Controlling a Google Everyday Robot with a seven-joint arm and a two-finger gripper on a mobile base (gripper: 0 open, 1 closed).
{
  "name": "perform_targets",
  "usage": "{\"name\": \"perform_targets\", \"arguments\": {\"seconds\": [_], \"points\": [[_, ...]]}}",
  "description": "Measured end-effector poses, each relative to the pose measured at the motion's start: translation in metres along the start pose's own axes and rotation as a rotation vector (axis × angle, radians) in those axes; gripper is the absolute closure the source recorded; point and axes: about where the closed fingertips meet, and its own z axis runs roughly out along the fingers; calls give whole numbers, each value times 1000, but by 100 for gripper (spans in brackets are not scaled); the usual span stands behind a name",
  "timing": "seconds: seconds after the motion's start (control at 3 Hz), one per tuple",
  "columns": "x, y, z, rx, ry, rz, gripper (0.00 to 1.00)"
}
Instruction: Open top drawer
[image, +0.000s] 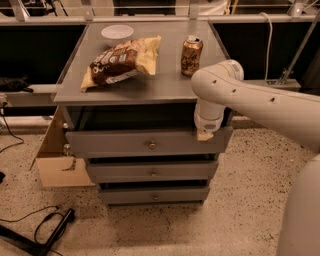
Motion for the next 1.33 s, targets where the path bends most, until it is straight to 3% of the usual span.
{"name": "perform_targets", "arguments": {"seconds": [1.0,1.33], "points": [[-1,-5,-9,0,0,0,100],[6,4,-11,-30,3,4,100]]}}
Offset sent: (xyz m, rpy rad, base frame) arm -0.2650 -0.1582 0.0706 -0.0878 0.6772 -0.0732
